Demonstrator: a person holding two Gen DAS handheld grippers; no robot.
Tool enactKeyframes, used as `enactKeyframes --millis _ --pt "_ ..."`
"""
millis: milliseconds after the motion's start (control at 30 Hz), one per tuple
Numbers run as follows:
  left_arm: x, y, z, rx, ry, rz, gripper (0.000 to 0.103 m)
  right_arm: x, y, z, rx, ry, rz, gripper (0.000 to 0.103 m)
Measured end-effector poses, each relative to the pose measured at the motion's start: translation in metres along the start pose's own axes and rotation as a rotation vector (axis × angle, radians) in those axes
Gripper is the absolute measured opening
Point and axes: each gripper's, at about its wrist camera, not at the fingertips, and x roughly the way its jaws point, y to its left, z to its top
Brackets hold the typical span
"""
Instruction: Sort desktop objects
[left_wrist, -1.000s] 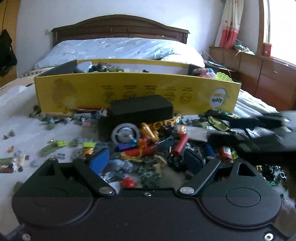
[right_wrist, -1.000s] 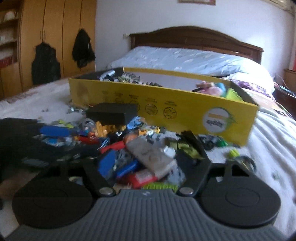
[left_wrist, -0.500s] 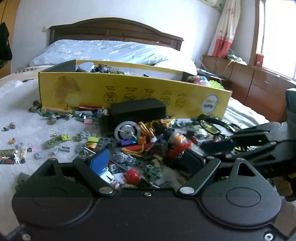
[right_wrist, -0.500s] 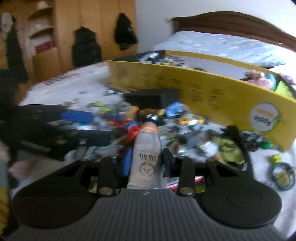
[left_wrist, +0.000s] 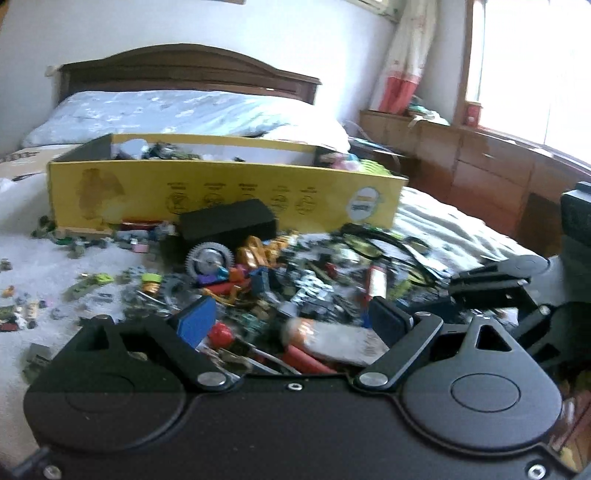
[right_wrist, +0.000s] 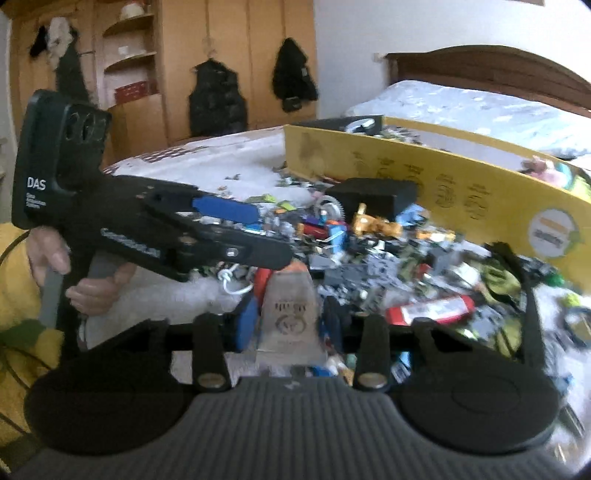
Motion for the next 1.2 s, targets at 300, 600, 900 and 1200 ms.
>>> enactKeyframes --millis 300,600,900,1200 --pt "-0.009 -0.023 -0.011 0.049 0.033 -0.093 0.089 -0.037 -0.001 -0.032 0.072 -0.027 -0.132 0.068" --pt "-0.021 -0.015 -0.011 -0.009 0.055 -0.056 0.089 -0.010 0.012 -0.022 0.042 -0.042 -0.080 0.067" --pt "-0.025 -0.005 -0.013 -0.051 0.081 -0.051 0.088 -0.001 0.064 -0.026 -0.070 -0.065 0.077 0.067" --pt "0.000 -0.035 -0.017 0.060 0.107 0.000 0.051 -0.038 0.055 -0.056 0.098 -0.109 -0.097 0.077"
